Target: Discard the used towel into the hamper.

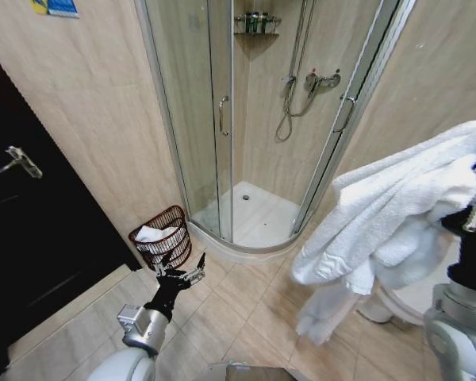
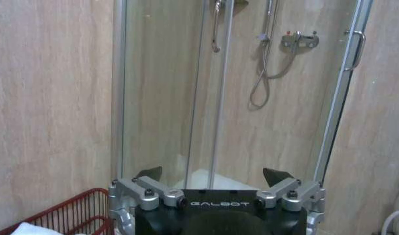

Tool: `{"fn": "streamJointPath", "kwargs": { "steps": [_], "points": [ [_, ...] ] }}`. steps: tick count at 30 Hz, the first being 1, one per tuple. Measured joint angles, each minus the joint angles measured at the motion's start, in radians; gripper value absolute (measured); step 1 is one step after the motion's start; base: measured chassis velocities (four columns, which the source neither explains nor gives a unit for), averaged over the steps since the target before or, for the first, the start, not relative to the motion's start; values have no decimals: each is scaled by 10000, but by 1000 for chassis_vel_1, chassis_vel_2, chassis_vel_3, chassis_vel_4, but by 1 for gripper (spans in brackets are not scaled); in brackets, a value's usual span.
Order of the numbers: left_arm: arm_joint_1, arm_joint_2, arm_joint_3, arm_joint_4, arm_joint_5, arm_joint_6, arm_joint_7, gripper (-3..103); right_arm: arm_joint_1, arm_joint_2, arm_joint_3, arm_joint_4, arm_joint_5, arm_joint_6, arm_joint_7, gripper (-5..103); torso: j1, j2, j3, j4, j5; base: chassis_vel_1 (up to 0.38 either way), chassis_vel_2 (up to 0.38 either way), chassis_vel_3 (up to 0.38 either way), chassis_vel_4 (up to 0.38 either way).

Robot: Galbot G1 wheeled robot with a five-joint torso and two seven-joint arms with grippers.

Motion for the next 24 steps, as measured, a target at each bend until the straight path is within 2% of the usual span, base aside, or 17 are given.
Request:
{"fn": "streamJointPath", "kwargs": {
  "steps": [24],
  "points": [
    [0, 0, 0, 0, 0, 0, 0, 100, -21, 71, 122, 0, 69, 2, 41, 11, 467, 1038, 569, 0, 0, 0, 0, 0, 0]
  ]
}}
